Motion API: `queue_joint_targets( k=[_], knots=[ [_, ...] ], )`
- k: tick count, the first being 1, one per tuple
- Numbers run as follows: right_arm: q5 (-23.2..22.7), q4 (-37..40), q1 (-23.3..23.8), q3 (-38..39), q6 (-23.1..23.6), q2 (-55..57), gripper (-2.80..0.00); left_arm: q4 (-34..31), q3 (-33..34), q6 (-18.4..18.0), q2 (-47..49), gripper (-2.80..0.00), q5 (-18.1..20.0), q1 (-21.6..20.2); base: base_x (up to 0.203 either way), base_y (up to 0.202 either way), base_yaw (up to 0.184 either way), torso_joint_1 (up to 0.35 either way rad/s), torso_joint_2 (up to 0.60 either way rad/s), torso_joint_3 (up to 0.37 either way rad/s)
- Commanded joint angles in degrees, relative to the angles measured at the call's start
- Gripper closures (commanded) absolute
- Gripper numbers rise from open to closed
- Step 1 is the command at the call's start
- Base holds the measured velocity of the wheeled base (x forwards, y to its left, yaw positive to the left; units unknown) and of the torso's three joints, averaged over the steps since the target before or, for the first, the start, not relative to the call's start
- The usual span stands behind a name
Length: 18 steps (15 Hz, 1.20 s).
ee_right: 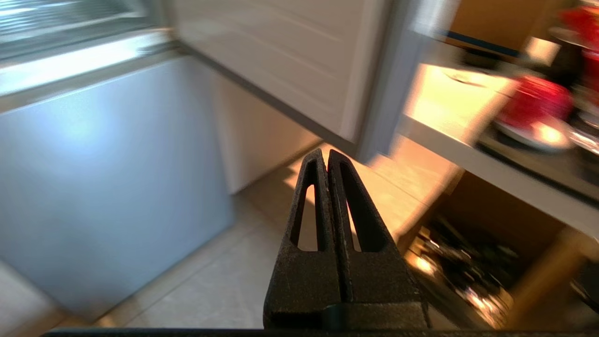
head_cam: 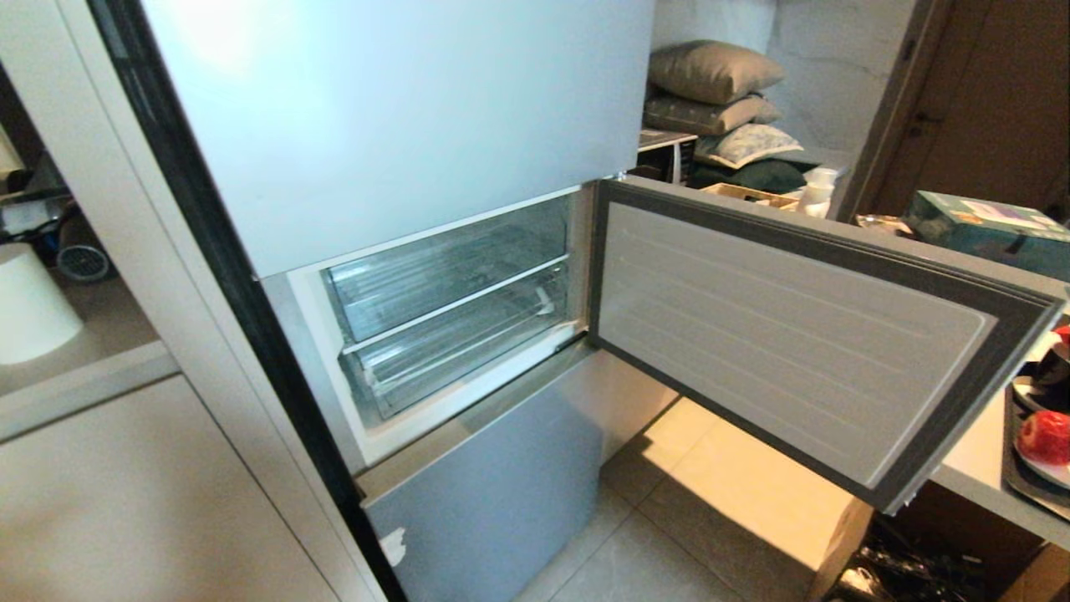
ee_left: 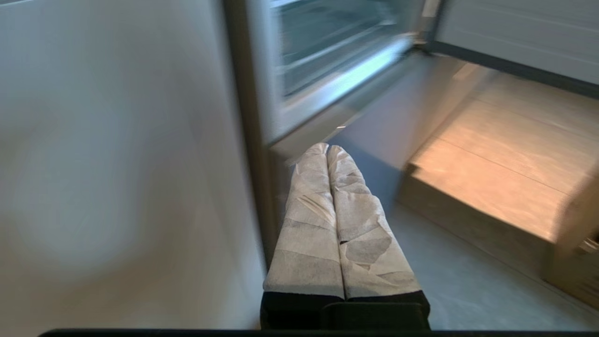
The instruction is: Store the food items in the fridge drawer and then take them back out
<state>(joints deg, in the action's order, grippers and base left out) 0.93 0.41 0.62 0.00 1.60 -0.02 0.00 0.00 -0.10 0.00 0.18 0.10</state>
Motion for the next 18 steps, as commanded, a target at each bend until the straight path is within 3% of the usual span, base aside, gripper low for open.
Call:
queue_joint_targets(
  k=[1,5,6,8,10,12,14,15,18],
  knots=[
    [0.2,-0.2,0.0,0.0,-0.8,0.0,0.00,0.0,0.1,0.0,0.0,0.00,0.0,0.0,-0.003,0.002,-0.128,0.002,0.00,0.007],
    [0.0,-2.7,0.0,-0.1,-1.9,9.4,0.00,0.0,0.1,0.0,0.0,0.00,0.0,0.0,-0.001,0.004,-0.026,0.001,0.00,0.000],
    [0.0,-6.9,0.5,-0.5,-5.0,14.5,0.00,0.0,0.1,0.0,0.0,0.00,0.0,0.0,0.000,0.000,0.000,0.000,0.00,0.000],
    [0.2,-15.1,4.0,-3.1,-15.4,26.3,0.00,0.0,0.1,0.0,0.0,0.00,0.0,0.0,0.000,0.000,0.000,0.000,0.00,0.000],
    [-0.4,-22.4,13.0,-6.6,-26.3,37.8,0.00,0.0,0.1,0.0,0.0,0.00,0.0,0.0,0.000,0.000,0.000,0.000,0.00,0.000],
    [-4.5,-30.5,26.1,-8.5,-31.8,47.1,0.00,0.0,0.1,0.0,0.0,0.00,0.0,0.0,0.000,0.000,0.000,0.000,0.00,0.000],
    [-9.9,-38.0,34.7,-10.5,-35.6,55.5,0.00,0.0,0.1,0.0,0.0,0.00,0.0,0.0,0.000,0.000,0.000,0.000,0.00,0.000],
    [-12.1,-40.6,37.8,-12.2,-37.3,59.8,0.00,0.0,0.1,0.0,0.0,0.00,0.0,0.0,0.000,0.000,0.000,0.000,0.00,0.000],
    [-14.8,-46.6,40.4,-18.3,-41.8,71.8,0.00,0.0,0.1,0.0,0.0,0.00,0.0,0.0,0.000,0.000,0.000,0.000,0.00,0.000]
  ],
)
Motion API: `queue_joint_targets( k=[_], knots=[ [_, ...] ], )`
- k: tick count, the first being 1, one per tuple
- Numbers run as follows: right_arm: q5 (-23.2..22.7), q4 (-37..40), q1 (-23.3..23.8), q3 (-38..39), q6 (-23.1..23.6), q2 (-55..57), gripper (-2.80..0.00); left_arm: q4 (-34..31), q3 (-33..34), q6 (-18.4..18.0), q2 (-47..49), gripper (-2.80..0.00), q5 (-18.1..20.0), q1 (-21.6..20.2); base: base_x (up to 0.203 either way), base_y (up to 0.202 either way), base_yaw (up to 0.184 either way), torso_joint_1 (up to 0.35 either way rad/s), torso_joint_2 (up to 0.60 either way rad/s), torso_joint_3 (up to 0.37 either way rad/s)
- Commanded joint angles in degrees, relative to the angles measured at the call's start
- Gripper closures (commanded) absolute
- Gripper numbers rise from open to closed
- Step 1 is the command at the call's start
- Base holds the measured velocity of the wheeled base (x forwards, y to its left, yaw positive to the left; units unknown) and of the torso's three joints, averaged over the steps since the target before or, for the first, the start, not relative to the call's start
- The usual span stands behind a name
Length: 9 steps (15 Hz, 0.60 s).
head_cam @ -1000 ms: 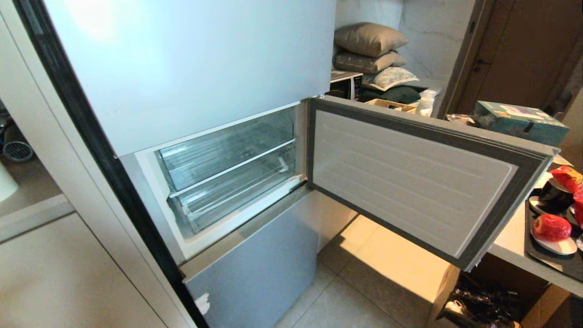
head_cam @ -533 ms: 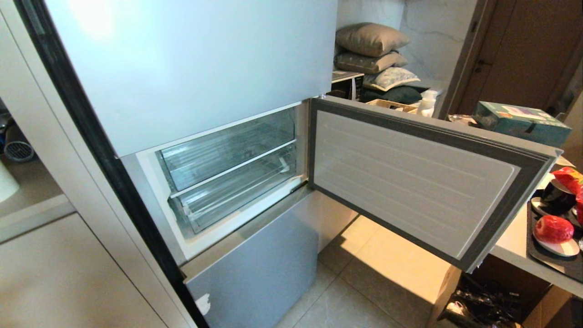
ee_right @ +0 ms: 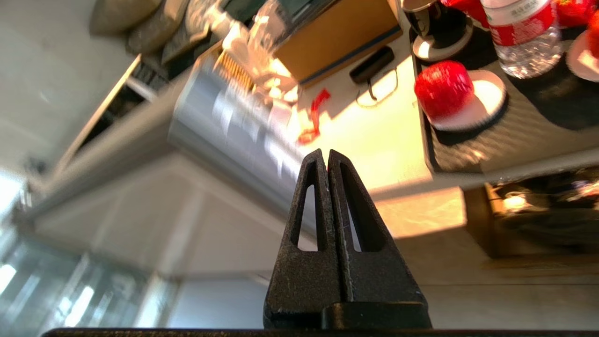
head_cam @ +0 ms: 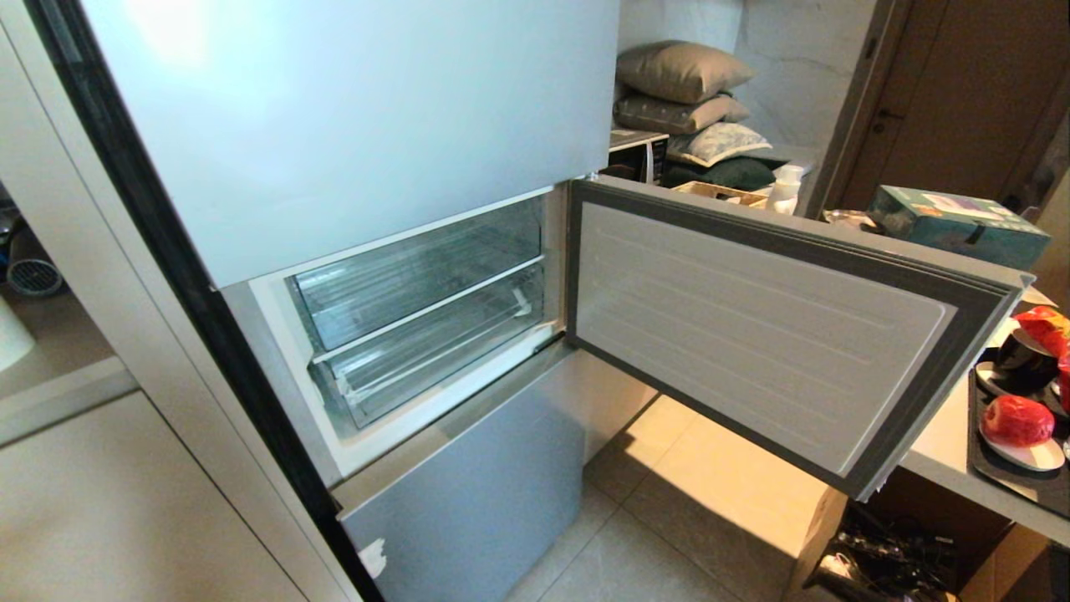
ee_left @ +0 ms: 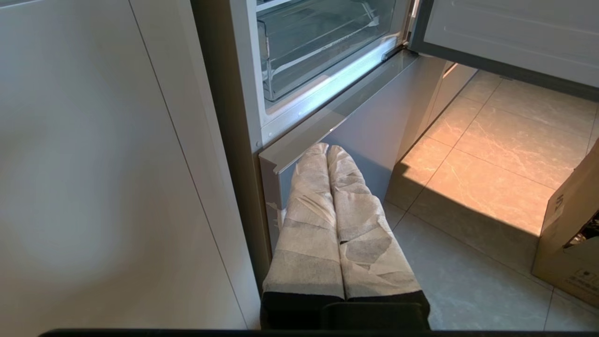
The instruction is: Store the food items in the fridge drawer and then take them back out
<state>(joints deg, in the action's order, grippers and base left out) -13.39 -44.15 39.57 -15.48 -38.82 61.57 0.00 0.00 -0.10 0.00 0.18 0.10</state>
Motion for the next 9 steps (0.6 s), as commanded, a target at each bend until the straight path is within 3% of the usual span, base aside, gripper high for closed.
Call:
queue_joint_targets(
  k=[1,4,9],
  knots=[
    [-0.8,-3.9,1.7,-5.1,-3.0,14.6,0.00,0.0,0.1,0.0,0.0,0.00,0.0,0.0,0.000,0.000,0.000,0.000,0.00,0.000],
    [-2.1,-7.0,2.1,-13.8,-7.3,26.8,0.00,0.0,0.1,0.0,0.0,0.00,0.0,0.0,0.000,0.000,0.000,0.000,0.00,0.000],
    [-12.2,-8.0,2.1,-26.0,-12.9,40.5,0.00,0.0,0.1,0.0,0.0,0.00,0.0,0.0,0.000,0.000,0.000,0.000,0.00,0.000]
  ],
)
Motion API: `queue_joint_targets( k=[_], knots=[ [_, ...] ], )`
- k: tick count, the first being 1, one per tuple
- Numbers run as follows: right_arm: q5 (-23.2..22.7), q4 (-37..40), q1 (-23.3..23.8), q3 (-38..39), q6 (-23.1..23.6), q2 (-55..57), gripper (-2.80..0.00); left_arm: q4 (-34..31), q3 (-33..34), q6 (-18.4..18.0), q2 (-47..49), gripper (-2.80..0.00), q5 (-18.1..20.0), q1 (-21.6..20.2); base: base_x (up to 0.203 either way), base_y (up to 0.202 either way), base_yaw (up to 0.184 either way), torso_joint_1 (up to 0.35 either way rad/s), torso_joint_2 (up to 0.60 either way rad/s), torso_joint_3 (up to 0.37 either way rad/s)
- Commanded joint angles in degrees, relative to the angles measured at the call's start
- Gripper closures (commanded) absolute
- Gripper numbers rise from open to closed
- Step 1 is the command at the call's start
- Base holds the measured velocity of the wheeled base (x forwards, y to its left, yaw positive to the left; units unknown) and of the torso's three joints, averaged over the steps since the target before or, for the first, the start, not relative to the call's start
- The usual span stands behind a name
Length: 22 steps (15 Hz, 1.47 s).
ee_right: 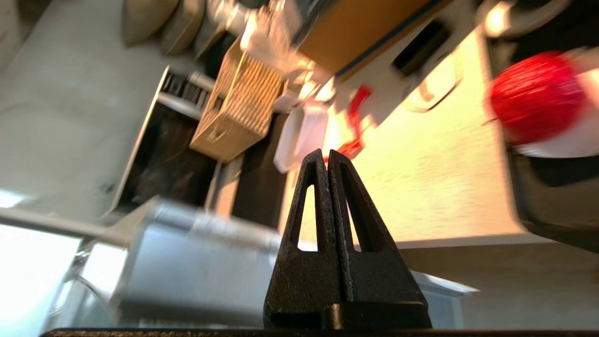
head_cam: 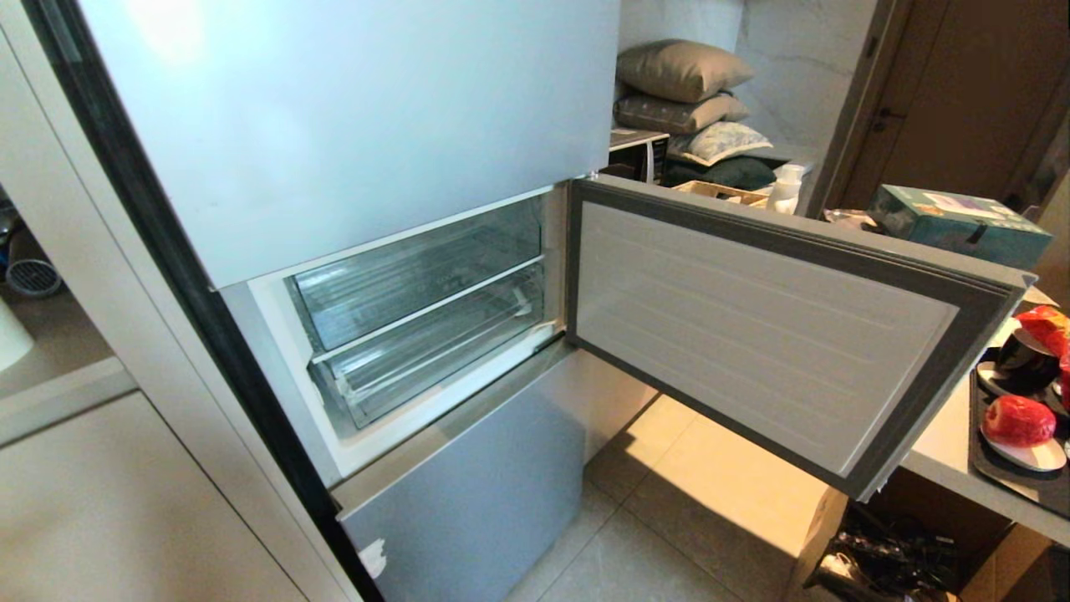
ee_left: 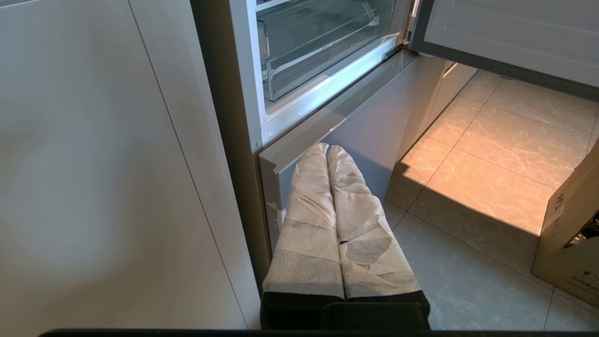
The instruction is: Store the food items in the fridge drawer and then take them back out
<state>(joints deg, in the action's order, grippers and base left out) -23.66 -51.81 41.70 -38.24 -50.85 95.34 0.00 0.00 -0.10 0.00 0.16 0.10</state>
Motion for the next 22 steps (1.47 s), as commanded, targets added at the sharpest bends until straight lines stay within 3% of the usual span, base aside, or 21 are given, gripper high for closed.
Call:
queue_joint_targets(
  k=[1,5,9,15,22],
  knots=[
    [-5.2,-0.4,0.0,-5.6,-1.9,8.6,0.00,0.0,0.1,0.0,0.0,0.00,0.0,0.0,0.000,0.000,0.000,0.000,0.00,0.000],
    [-17.5,-0.4,-0.1,-9.8,-5.5,12.1,0.00,0.0,0.1,0.0,0.0,0.00,0.0,0.0,0.000,0.000,0.000,0.000,0.00,0.000],
    [-23.9,-0.4,-1.0,-10.4,-5.9,12.9,0.00,0.0,0.1,0.0,0.0,0.00,0.0,0.0,0.000,0.000,0.000,0.000,0.00,0.000],
    [-28.9,-0.3,-2.9,-11.3,-6.0,14.3,0.00,0.0,0.1,0.0,0.0,0.00,0.0,0.0,0.000,0.000,0.000,0.000,0.00,0.000],
    [-32.9,0.0,-2.9,-6.3,-5.8,9.9,0.00,0.0,0.1,0.0,0.0,0.00,0.0,0.0,0.000,0.000,0.000,0.000,0.00,0.000]
  ],
)
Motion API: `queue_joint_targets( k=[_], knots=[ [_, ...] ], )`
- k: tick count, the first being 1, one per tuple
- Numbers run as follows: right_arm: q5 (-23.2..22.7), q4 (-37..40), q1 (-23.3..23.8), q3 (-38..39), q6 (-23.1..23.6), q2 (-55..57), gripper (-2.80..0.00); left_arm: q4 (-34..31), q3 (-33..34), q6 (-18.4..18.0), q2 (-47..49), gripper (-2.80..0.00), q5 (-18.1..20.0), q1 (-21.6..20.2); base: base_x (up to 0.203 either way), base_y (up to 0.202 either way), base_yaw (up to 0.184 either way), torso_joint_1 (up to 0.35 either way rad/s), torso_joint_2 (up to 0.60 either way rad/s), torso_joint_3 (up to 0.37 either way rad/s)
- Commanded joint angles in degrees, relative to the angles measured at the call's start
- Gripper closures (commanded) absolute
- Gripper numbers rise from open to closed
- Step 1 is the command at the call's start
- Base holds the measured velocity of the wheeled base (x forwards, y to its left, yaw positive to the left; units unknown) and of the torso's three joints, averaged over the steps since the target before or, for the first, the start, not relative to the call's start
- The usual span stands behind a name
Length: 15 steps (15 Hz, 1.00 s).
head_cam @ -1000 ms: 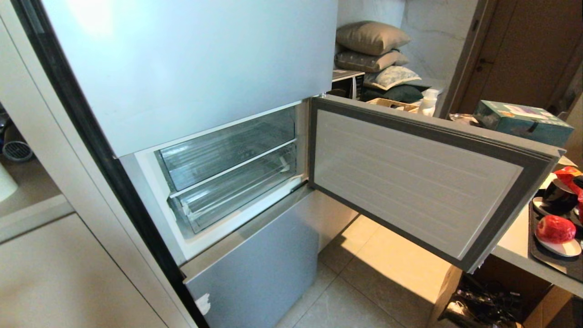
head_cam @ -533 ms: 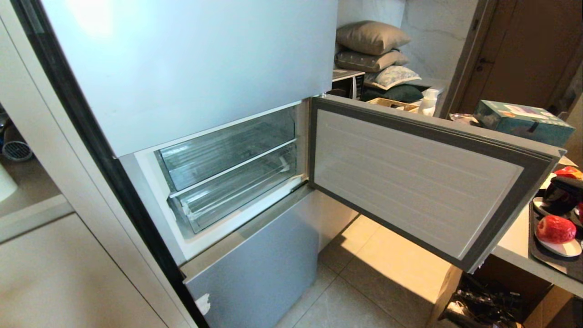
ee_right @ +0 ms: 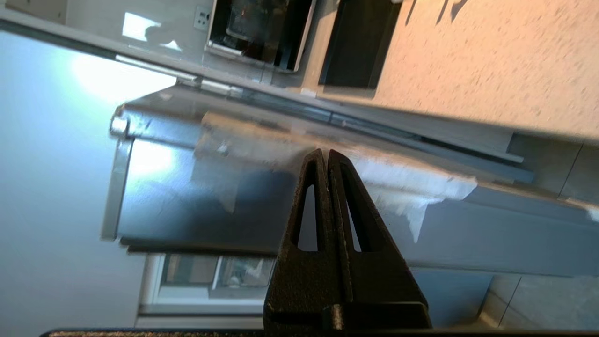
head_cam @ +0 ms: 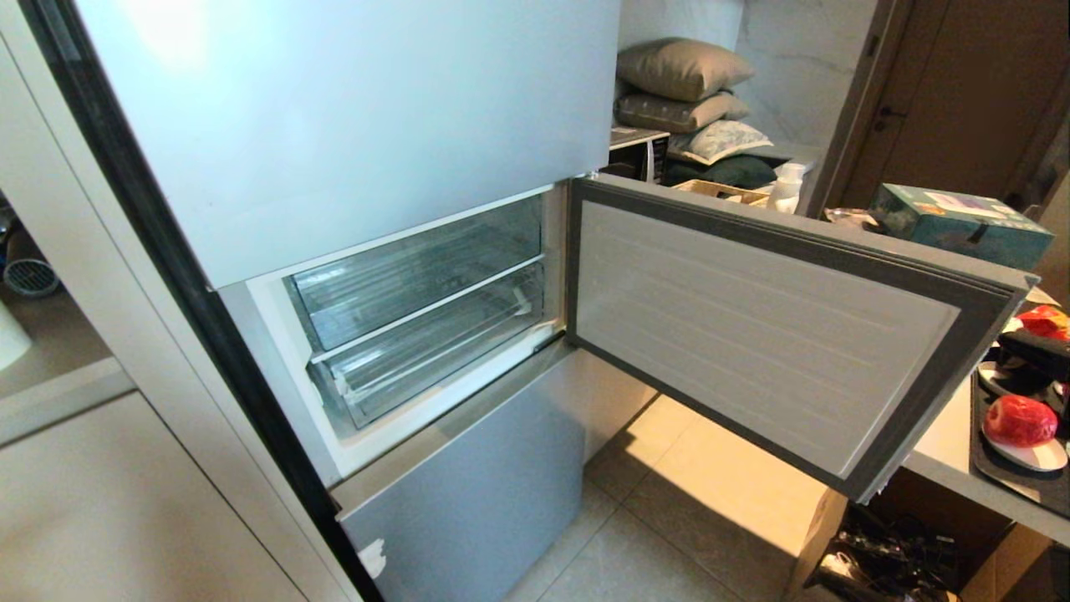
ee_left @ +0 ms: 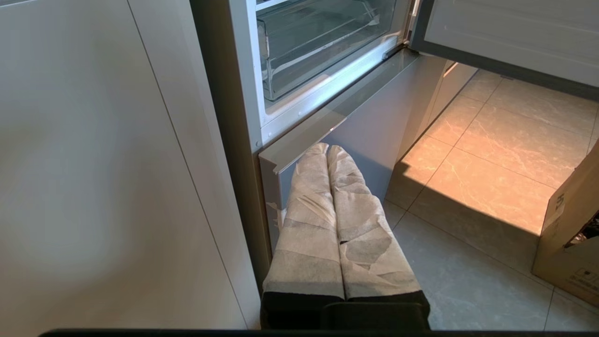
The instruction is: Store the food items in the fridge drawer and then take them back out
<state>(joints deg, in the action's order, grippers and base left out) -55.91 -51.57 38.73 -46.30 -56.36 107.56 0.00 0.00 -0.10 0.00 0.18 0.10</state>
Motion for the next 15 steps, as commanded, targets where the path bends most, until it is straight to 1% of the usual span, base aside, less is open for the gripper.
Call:
queue_joint_targets(
  k=[1,4,6,8,10,11,12,13,14,15],
  knots=[
    [-1.0,-0.3,0.0,3.2,-0.3,-3.8,0.00,0.0,0.1,0.0,0.0,0.00,0.0,0.0,0.000,0.000,0.000,0.000,0.00,0.000],
    [-2.1,-0.3,0.0,6.9,-0.2,-7.5,0.00,0.0,0.1,0.0,0.0,0.00,0.0,0.0,0.000,0.000,0.000,0.000,0.00,0.000],
    [-3.3,-0.3,-1.0,11.1,-0.2,-11.7,0.00,0.0,0.1,0.0,0.0,0.00,0.0,0.0,0.000,0.000,0.000,0.000,0.00,0.000],
    [-3.6,-0.4,-2.4,14.7,-0.1,-16.6,0.00,0.0,0.1,0.0,0.0,0.00,0.0,0.0,0.000,0.000,0.000,0.000,0.00,0.000],
    [-3.3,-0.5,-2.6,16.3,-0.2,-22.1,0.00,0.0,0.1,0.0,0.0,0.00,0.0,0.0,0.000,0.000,0.000,0.000,0.00,0.000],
    [-2.0,-0.5,-2.6,15.9,-0.3,-24.2,0.00,0.0,0.1,0.0,0.0,0.00,0.0,0.0,0.000,0.000,0.000,0.000,0.00,0.000],
    [2.3,-0.5,-2.3,14.2,-0.4,-24.6,0.00,0.0,0.1,0.0,0.0,0.00,0.0,0.0,0.000,0.000,0.000,0.000,0.00,0.000],
    [7.9,-0.3,-2.1,11.7,-0.5,-24.0,0.00,0.0,0.1,0.0,0.0,0.00,0.0,0.0,0.000,0.000,0.000,0.000,0.00,0.000],
    [11.0,-0.3,-1.9,9.7,-0.8,-21.9,0.00,0.0,0.1,0.0,0.0,0.00,0.0,0.0,0.000,0.000,0.000,0.000,0.00,0.000],
    [12.7,-0.3,-1.5,7.5,-1.6,-19.4,0.00,0.0,0.1,0.0,0.0,0.00,0.0,0.0,0.000,0.000,0.000,0.000,0.00,0.000]
  ],
)
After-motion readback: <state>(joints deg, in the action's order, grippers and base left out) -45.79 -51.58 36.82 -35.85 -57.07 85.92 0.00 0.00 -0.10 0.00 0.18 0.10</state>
